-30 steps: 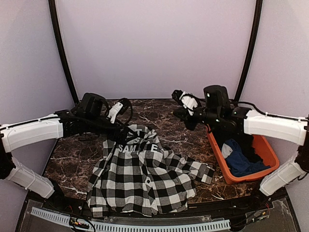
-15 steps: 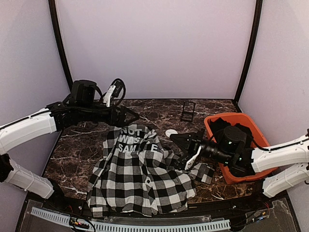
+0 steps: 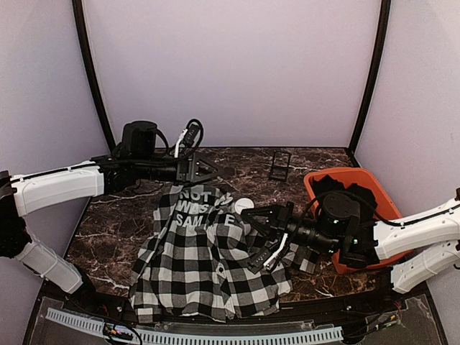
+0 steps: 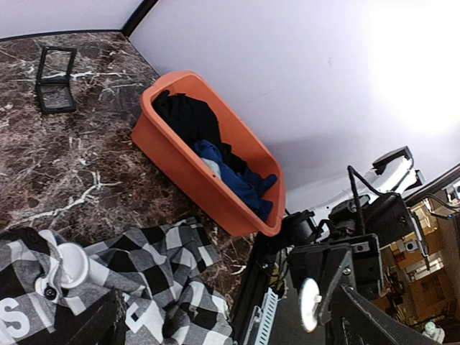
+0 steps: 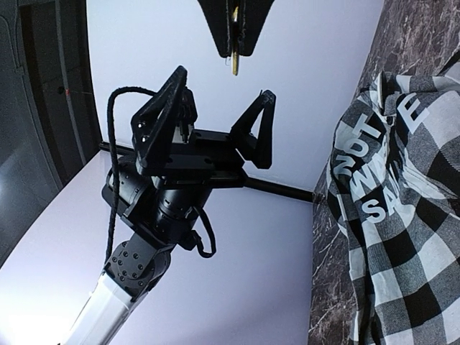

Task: Pin the brooch onto the clothing
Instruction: Pass from the right arm to the left

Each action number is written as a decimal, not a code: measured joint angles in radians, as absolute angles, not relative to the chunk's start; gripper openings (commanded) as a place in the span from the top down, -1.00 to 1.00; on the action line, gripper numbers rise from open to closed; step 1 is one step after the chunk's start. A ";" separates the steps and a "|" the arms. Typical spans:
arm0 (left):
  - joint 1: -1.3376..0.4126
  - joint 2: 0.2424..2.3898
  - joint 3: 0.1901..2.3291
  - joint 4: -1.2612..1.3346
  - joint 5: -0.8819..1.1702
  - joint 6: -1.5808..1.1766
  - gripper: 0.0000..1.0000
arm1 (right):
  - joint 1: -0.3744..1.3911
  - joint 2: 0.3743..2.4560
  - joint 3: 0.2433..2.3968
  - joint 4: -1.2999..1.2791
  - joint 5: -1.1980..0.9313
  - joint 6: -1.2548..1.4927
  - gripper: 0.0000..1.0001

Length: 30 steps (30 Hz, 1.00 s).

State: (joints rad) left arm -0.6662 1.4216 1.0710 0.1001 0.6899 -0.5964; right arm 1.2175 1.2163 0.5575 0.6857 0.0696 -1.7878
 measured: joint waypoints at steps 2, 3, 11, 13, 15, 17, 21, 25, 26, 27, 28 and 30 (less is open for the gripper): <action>-0.672 1.422 1.071 0.118 0.726 -0.612 -0.96 | 1.222 1.216 0.558 0.674 0.077 -1.800 1.00; -0.675 1.424 1.073 0.120 0.743 -0.615 -0.93 | 1.224 1.216 0.558 0.669 0.080 -1.803 1.00; -0.753 1.514 1.162 0.063 0.826 -0.576 -0.60 | 1.251 1.194 0.558 0.628 0.088 -1.825 1.00; -0.767 1.544 1.177 0.052 0.847 -0.570 -0.52 | 1.257 1.192 0.558 0.626 0.087 -1.825 1.00; -0.777 1.575 1.190 0.046 0.864 -0.564 -0.44 | 1.262 1.190 0.558 0.622 0.087 -1.826 1.00; -0.787 1.596 1.196 0.037 0.880 -0.560 -0.35 | 1.264 1.186 0.558 0.614 0.087 -1.828 1.00; -0.800 1.605 1.196 0.024 0.909 -0.554 -0.24 | 1.264 1.174 0.558 0.595 0.087 -1.829 1.00; -0.816 1.605 1.196 0.032 0.947 -0.558 -0.18 | 1.264 1.168 0.558 0.588 0.087 -1.829 1.00; -0.819 1.605 1.196 0.038 0.957 -0.562 -0.15 | 1.264 1.168 0.558 0.587 0.087 -1.829 1.00; -0.822 1.605 1.196 0.046 0.966 -0.565 -0.08 | 1.264 1.168 0.557 0.586 0.087 -1.829 1.00; -0.823 1.605 1.196 0.055 0.974 -0.570 0.00 | 1.264 1.168 0.557 0.584 0.087 -1.829 1.00; -0.828 1.605 1.196 0.073 0.992 -0.583 0.21 | 1.264 1.168 0.557 0.582 0.088 -1.829 1.00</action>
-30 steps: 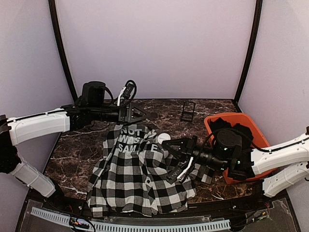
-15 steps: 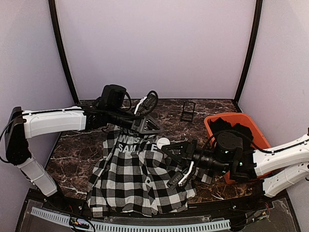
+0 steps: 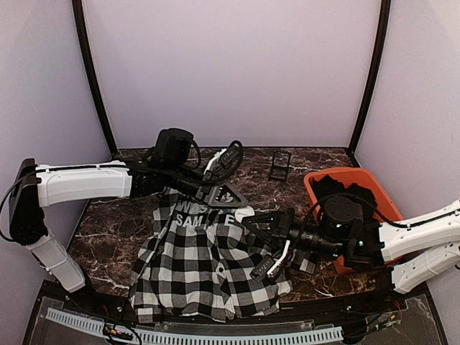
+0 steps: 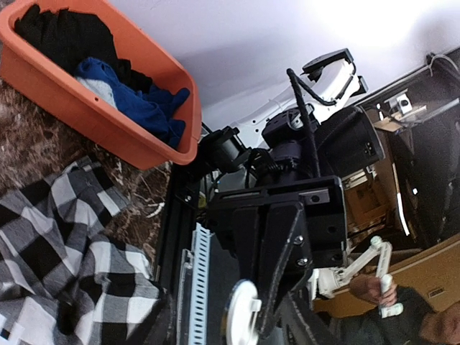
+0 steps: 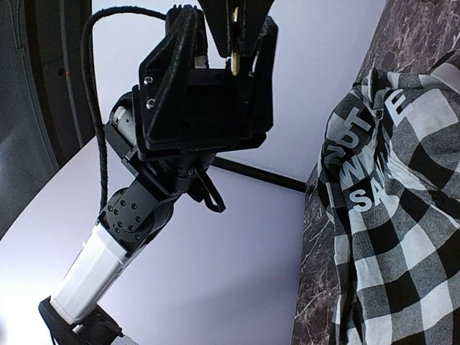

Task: Pin the brooch onto the clothing
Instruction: Pass from the right arm to the left

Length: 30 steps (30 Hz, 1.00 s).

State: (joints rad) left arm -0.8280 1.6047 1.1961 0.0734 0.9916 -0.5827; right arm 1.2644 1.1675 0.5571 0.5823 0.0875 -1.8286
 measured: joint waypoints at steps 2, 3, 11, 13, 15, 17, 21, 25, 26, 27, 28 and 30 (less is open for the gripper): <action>-0.830 1.605 1.196 0.085 1.006 -0.588 0.34 | 1.265 1.167 0.557 0.582 0.088 -1.829 1.00; -0.831 1.605 1.196 0.088 1.010 -0.593 0.40 | 1.265 1.166 0.557 0.582 0.088 -1.829 1.00; -0.846 1.605 1.196 0.080 1.030 -0.579 0.76 | 1.265 1.153 0.557 0.578 0.087 -1.829 1.00; -0.846 1.605 1.196 0.077 1.030 -0.578 0.80 | 1.266 1.151 0.557 0.579 0.086 -1.829 1.00; -0.846 1.605 1.196 0.075 1.029 -0.578 0.90 | 1.269 1.151 0.557 0.579 0.086 -1.832 1.00; -0.846 1.605 1.196 0.073 1.031 -0.579 0.98 | 1.270 1.151 0.557 0.575 0.087 -1.836 1.00; -0.846 1.605 1.196 0.073 1.033 -0.585 0.99 | 1.270 1.151 0.557 0.565 0.088 -1.847 1.00; -0.846 1.605 1.196 0.073 1.034 -0.587 0.99 | 1.270 1.151 0.557 0.565 0.088 -1.848 0.75; -0.846 1.605 1.196 0.074 1.034 -0.588 0.99 | 1.270 1.151 0.557 0.565 0.088 -1.847 0.61; -0.846 1.605 1.196 0.080 1.036 -0.588 0.99 | 1.270 1.151 0.557 0.561 0.088 -1.849 0.50; -0.847 1.604 1.196 0.085 1.036 -0.588 0.99 | 1.270 1.151 0.557 0.558 0.090 -1.847 0.42; -0.847 1.604 1.196 0.097 1.034 -0.588 0.99 | 1.270 1.150 0.557 0.559 0.091 -1.840 0.20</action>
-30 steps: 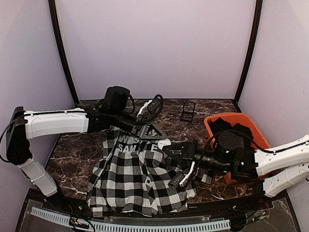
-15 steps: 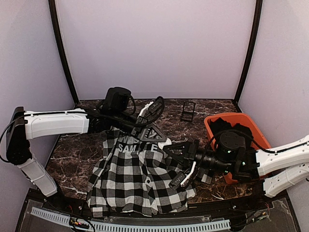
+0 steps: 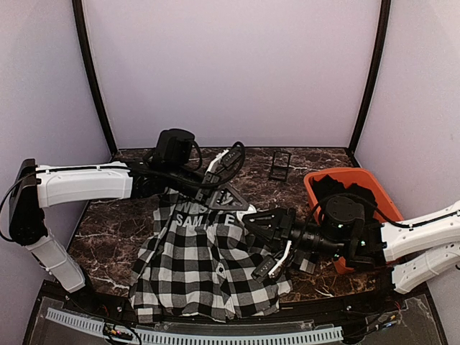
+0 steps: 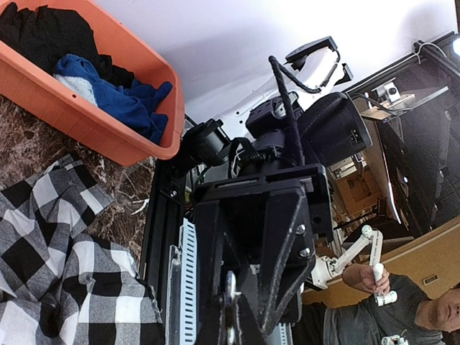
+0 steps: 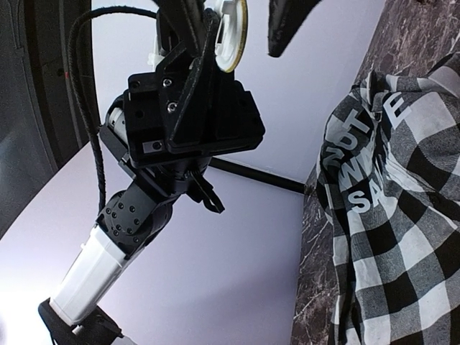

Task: Pin the brooch onto the clothing
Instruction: Pass from the right arm to the left, then pass from the left arm to the right

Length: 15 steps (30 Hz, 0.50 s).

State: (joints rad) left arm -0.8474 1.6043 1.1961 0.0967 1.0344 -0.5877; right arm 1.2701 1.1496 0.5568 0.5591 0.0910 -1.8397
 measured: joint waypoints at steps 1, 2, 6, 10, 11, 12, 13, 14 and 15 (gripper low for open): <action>-0.847 1.604 1.196 0.102 1.034 -0.588 0.99 | 1.270 1.149 0.557 0.560 0.091 -1.833 0.08; -0.847 1.604 1.196 0.108 1.034 -0.588 0.99 | 1.270 1.148 0.557 0.560 0.091 -1.828 0.01; -0.847 1.600 1.196 0.114 1.030 -0.575 0.99 | 1.270 1.127 0.557 0.562 0.087 -1.786 -0.19; -0.847 1.583 1.196 0.078 1.006 -0.519 0.99 | 1.272 1.085 0.565 0.557 0.068 -1.633 -0.16; -0.847 1.573 1.196 0.063 1.002 -0.498 0.99 | 1.272 1.069 0.585 0.515 0.064 -1.560 -0.16; -0.847 1.560 1.196 0.041 0.991 -0.474 0.99 | 1.272 1.056 0.616 0.472 0.058 -1.474 -0.20; -0.847 1.548 1.196 0.017 0.982 -0.450 0.99 | 1.270 1.048 0.661 0.427 0.056 -1.378 -0.22; -0.847 1.538 1.196 -0.002 0.976 -0.427 0.99 | 1.264 1.047 0.706 0.392 0.056 -1.286 -0.22; -0.847 1.528 1.196 -0.025 0.970 -0.405 0.99 | 1.254 1.048 0.772 0.340 0.052 -1.169 -0.23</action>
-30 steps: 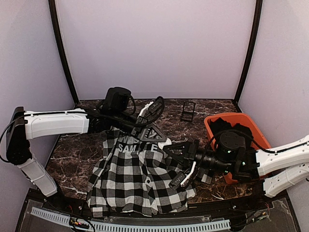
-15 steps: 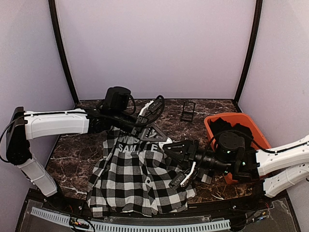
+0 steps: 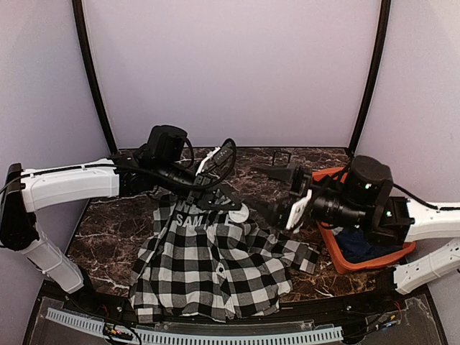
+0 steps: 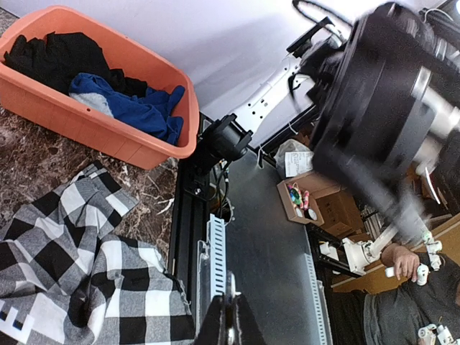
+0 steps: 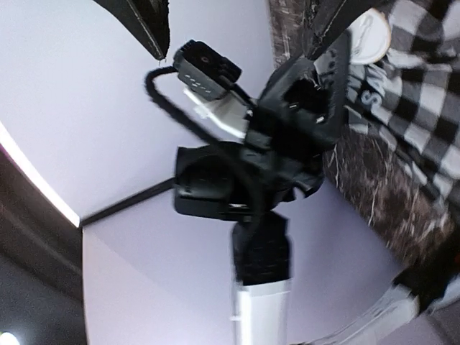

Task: Pin the brooch onto the clothing
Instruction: Pass from the left arm to the right

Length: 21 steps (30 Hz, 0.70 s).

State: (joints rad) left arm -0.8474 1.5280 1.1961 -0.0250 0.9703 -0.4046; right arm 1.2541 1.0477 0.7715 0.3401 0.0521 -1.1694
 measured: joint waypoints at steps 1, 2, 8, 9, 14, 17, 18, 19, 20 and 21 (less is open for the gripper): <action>-0.847 1.518 1.196 -0.052 0.963 -0.376 0.99 | 1.236 1.052 0.841 0.293 0.044 -1.053 -0.23; -0.847 1.510 1.197 -0.077 0.957 -0.350 0.99 | 1.206 1.056 0.908 0.247 0.031 -0.941 -0.23; -0.847 1.499 1.211 -0.217 0.915 -0.221 0.99 | 0.957 1.115 1.154 -0.001 -0.186 -0.375 -0.04; -0.847 1.497 1.211 -0.234 0.910 -0.207 0.99 | 0.928 1.130 1.166 -0.027 -0.238 -0.313 -0.02; -0.847 1.484 1.218 -0.319 0.872 -0.132 0.99 | 0.828 1.258 1.198 -0.174 -0.540 -0.025 0.21; -0.847 1.475 1.229 -0.350 0.855 -0.101 0.99 | 0.825 1.363 1.217 -0.245 -0.695 0.085 0.32; -0.847 1.470 1.229 -0.358 0.852 -0.093 0.99 | 0.825 1.392 1.221 -0.261 -0.729 0.111 0.34; -0.847 1.466 1.229 -0.362 0.849 -0.088 0.99 | 0.825 1.418 1.224 -0.277 -0.756 0.132 0.36; -0.847 1.464 1.229 -0.365 0.848 -0.083 0.99 | 0.825 1.436 1.225 -0.289 -0.775 0.142 0.38; -0.847 1.462 1.229 -0.369 0.847 -0.080 0.99 | 0.825 1.455 1.227 -0.302 -0.795 0.158 0.40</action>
